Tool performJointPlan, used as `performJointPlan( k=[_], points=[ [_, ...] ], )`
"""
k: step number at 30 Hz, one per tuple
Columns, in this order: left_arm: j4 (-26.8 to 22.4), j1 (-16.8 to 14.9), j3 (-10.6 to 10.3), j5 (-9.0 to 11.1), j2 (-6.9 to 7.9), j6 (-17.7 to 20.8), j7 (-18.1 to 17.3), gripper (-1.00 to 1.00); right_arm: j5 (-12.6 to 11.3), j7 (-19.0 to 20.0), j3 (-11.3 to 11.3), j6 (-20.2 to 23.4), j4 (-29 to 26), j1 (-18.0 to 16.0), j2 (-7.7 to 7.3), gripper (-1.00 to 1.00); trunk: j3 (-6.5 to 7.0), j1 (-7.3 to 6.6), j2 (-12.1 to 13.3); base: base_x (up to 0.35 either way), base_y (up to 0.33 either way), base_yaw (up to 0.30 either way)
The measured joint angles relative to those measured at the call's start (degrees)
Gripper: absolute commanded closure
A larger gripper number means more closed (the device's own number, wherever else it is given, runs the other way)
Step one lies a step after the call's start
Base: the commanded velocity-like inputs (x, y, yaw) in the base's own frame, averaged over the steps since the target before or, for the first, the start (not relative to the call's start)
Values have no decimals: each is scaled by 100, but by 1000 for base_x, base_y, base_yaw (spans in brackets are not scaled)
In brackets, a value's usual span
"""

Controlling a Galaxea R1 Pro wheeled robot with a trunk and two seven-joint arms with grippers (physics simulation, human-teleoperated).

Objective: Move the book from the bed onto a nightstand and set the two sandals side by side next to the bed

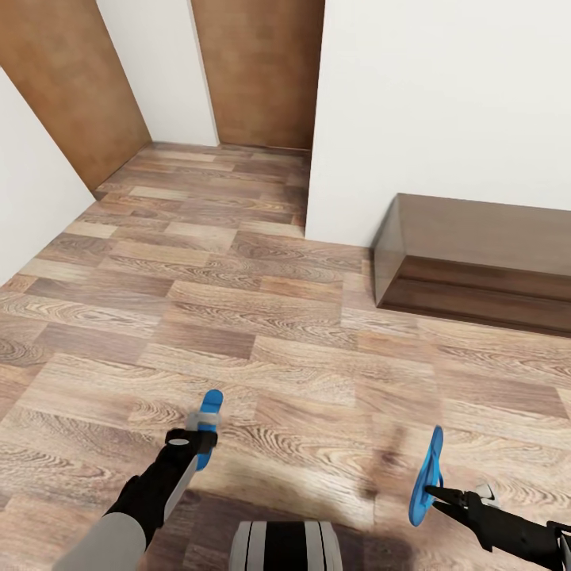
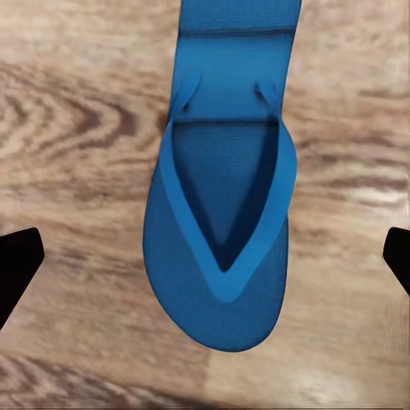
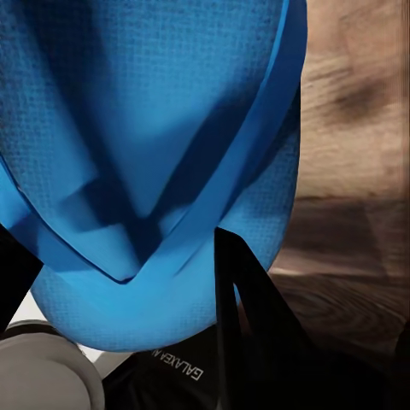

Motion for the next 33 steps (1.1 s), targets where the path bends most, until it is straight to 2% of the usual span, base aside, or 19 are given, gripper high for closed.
performJointPlan(
  k=[26,33],
  points=[
    [2,0,7,0,0,6,21,-100,0,0,5,0,0,0,9,100,-576,67,-35,0,0,0],
    [0,-3,17,4,0,-1,26,-100,-6,0,5,3,0,0,9,100,-577,65,-35,68,0,0]
  ],
)
